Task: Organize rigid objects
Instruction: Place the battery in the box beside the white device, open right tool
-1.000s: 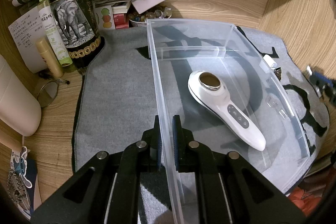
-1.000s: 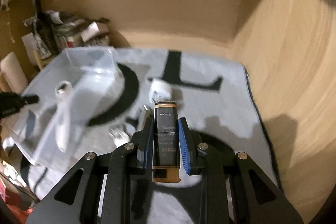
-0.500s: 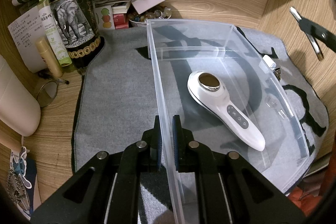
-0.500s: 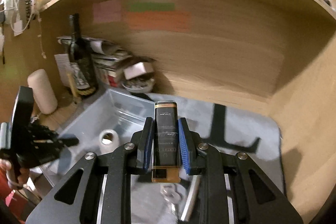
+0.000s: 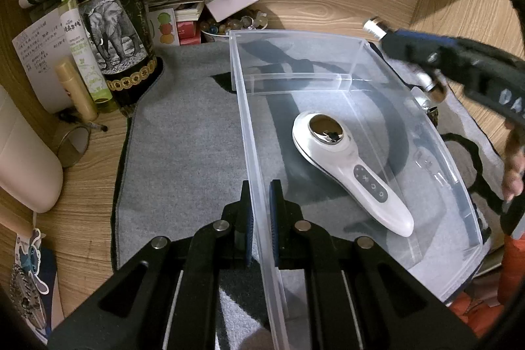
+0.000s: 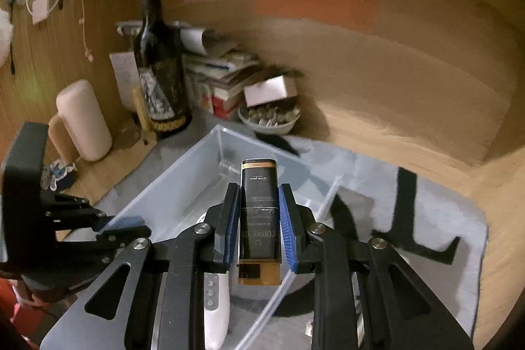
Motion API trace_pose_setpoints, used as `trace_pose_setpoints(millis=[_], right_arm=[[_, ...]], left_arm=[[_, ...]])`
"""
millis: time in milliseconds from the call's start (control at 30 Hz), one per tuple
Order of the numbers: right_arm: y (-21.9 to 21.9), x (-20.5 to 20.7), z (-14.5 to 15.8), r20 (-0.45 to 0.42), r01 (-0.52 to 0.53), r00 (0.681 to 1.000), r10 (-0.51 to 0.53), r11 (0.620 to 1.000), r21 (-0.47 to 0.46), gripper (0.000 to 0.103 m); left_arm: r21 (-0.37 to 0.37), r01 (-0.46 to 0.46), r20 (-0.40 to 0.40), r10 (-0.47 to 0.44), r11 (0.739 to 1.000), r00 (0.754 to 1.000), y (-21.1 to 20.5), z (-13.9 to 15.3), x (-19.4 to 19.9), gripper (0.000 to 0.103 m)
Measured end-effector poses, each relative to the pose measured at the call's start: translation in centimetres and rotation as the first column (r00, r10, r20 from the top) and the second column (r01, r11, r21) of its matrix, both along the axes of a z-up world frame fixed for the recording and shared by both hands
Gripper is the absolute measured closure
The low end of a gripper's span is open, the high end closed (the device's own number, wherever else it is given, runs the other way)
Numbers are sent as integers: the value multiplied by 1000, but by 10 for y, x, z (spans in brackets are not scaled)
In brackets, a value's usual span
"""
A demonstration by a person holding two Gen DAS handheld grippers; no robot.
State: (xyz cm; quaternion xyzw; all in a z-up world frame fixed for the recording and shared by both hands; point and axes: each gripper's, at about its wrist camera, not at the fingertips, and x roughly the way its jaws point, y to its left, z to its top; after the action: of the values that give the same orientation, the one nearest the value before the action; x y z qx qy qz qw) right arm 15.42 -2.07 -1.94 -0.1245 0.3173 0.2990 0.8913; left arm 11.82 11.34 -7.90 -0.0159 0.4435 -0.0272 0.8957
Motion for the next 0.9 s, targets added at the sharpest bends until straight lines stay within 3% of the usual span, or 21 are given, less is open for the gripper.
trace_pose_setpoints(millis=[467,767,900], right_arm=[[20,15,-45,-130,-30,991,14,992,-121,82],[23,11,-51,-144,-45,989,24,988,-145,81],[21,9,-46,-137,-41,990,22,990,-134,77]], left_arm=[[0,0,1,0,1000,1000,0,0,0,95],[0,1,1,-1,1000,1000,0,0,0,95],[0,0,1,0,1000,1000,0,0,0,95]])
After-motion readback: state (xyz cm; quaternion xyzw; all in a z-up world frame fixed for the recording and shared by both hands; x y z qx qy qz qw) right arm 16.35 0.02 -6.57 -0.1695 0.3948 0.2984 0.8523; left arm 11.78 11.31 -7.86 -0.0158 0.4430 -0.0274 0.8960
